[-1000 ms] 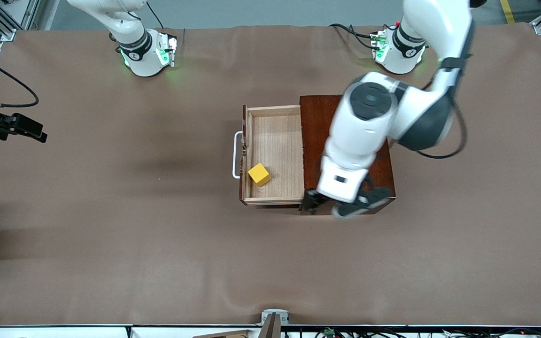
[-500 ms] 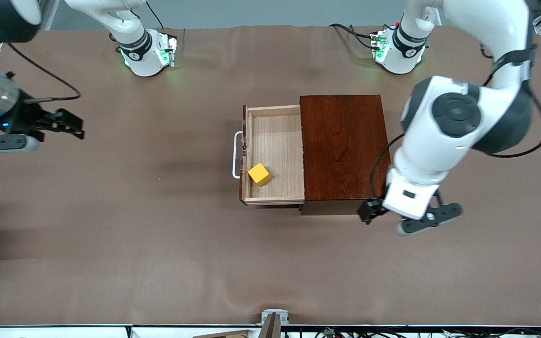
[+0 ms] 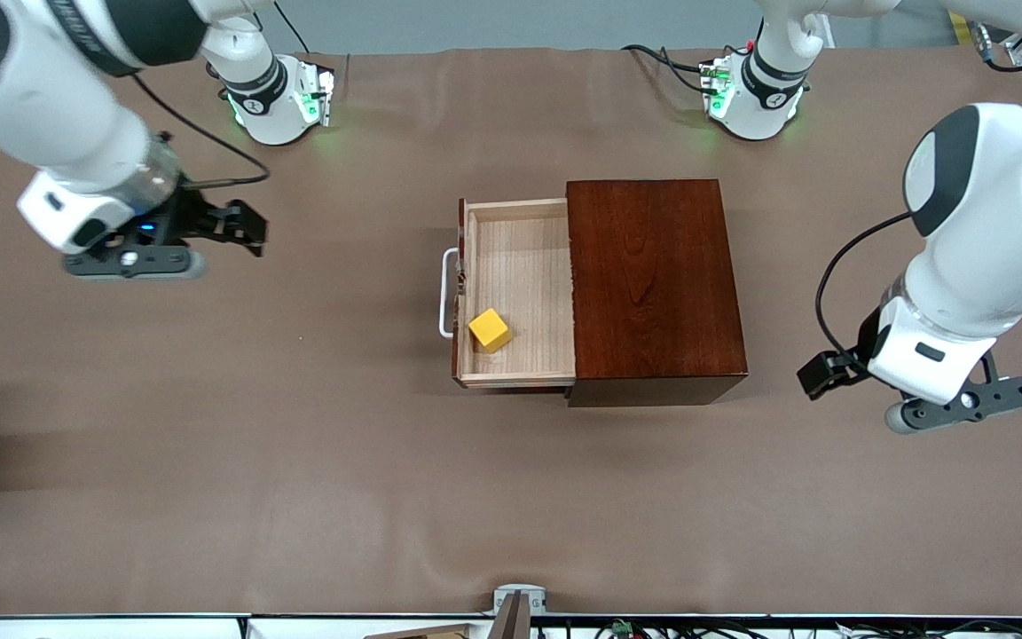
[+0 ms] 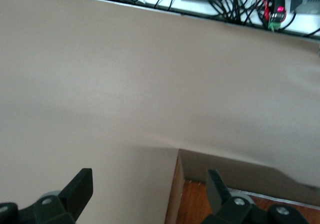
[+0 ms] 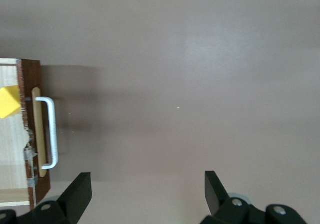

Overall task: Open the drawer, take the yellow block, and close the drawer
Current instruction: 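Lower the right gripper into the drawer over the yellow cube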

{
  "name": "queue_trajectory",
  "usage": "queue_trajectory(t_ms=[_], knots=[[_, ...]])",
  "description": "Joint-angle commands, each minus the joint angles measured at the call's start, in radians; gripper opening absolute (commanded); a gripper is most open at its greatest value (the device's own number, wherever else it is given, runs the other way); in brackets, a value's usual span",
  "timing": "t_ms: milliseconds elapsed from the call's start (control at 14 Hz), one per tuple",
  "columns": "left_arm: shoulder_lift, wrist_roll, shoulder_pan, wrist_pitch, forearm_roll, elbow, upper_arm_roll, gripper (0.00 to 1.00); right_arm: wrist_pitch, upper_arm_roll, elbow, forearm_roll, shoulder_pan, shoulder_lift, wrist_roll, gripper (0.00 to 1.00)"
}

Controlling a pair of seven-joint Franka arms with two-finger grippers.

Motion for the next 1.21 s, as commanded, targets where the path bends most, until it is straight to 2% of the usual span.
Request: queue_trajectory(t_ms=[0, 143, 214, 357, 571, 714, 929, 1143], knots=[[-0.100, 0.100, -0.002, -0.064, -0.013, -0.085, -0.012, 1.00, 0.020, -0.008, 0.011, 0.044, 0.034, 0.025, 0.019, 1.00], [-0.129, 0.125, 0.006, -0.104, -0.015, -0.091, -0.010, 1.00, 0.054, -0.008, 0.009, 0.123, 0.039, 0.032, 0.059, 1.00], [-0.140, 0.127, 0.014, -0.118, -0.015, -0.099, -0.012, 1.00, 0.067, -0.008, 0.011, 0.136, 0.056, 0.043, 0.082, 1.00], [-0.170, 0.162, 0.018, -0.149, -0.021, -0.117, -0.010, 1.00, 0.119, -0.008, 0.011, 0.134, 0.131, 0.075, 0.096, 1.00], [-0.273, 0.249, 0.060, -0.164, -0.054, -0.206, -0.010, 1.00, 0.204, -0.010, 0.011, 0.130, 0.223, 0.136, 0.247, 1.00], [-0.331, 0.378, 0.124, -0.163, -0.115, -0.266, -0.010, 1.00, 0.261, -0.010, 0.021, 0.122, 0.257, 0.175, 0.521, 1.00], [-0.359, 0.393, 0.133, -0.209, -0.117, -0.253, -0.009, 1.00, 0.284, -0.010, 0.099, 0.119, 0.281, 0.262, 0.886, 1.00], [-0.367, 0.409, 0.150, -0.253, -0.119, -0.242, -0.018, 1.00, 0.307, -0.008, 0.123, 0.130, 0.289, 0.324, 1.276, 1.00]])
